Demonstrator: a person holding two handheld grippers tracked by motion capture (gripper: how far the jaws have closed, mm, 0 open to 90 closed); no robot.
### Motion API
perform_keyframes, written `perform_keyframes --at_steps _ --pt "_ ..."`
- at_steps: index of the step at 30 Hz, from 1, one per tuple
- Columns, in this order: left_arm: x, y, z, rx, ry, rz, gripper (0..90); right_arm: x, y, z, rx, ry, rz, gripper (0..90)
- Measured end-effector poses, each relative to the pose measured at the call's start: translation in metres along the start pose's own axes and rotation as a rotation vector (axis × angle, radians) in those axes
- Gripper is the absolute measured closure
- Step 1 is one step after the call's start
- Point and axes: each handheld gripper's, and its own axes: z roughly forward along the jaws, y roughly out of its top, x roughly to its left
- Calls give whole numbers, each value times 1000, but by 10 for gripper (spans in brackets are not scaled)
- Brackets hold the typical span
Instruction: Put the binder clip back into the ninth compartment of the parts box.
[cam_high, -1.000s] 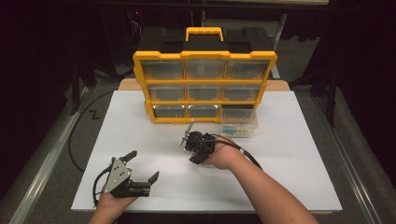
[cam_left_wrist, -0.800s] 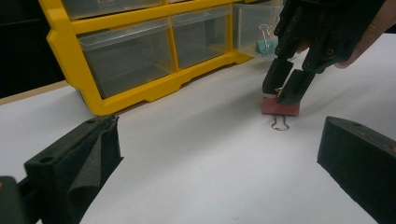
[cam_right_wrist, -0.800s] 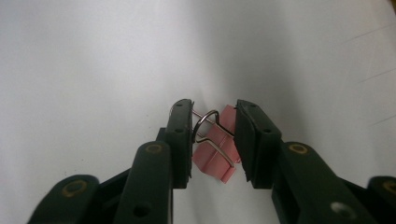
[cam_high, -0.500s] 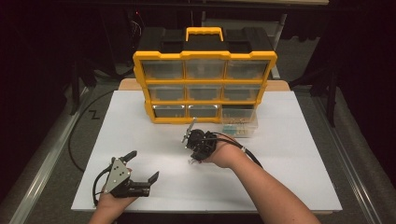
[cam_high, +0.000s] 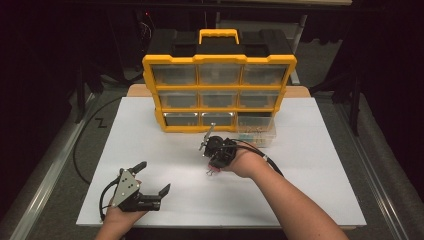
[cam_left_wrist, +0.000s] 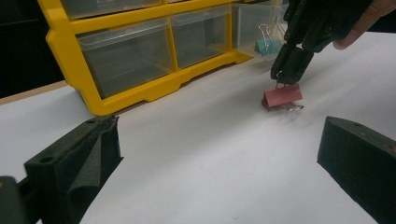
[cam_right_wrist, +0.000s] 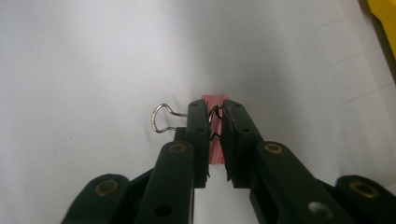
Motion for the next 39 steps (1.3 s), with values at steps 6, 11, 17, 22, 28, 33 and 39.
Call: perform_keyframes --at_steps 6,11,17,22,28,33,39 --pt "0 0 0 -1 1 0 3 -3 -3 -9 -14 27 -2 900" --pt "0 0 0 1 0 2 3 -4 -6 -14 -7 41 -13 900" --pt "0 0 0 -1 1 -1 3 -7 -10 -17 12 56 -3 900" --pt "0 0 0 -3 2 -1 3 -9 -13 -20 16 64 2 900" --pt "0 0 -1 -3 3 -2 3 -11 -17 -23 17 76 5 900" --pt "1 0 -1 -3 4 -3 3 -13 -20 -27 24 83 3 900" --pt "0 0 0 -3 3 -3 3 -15 -25 -29 40 96 4 900"
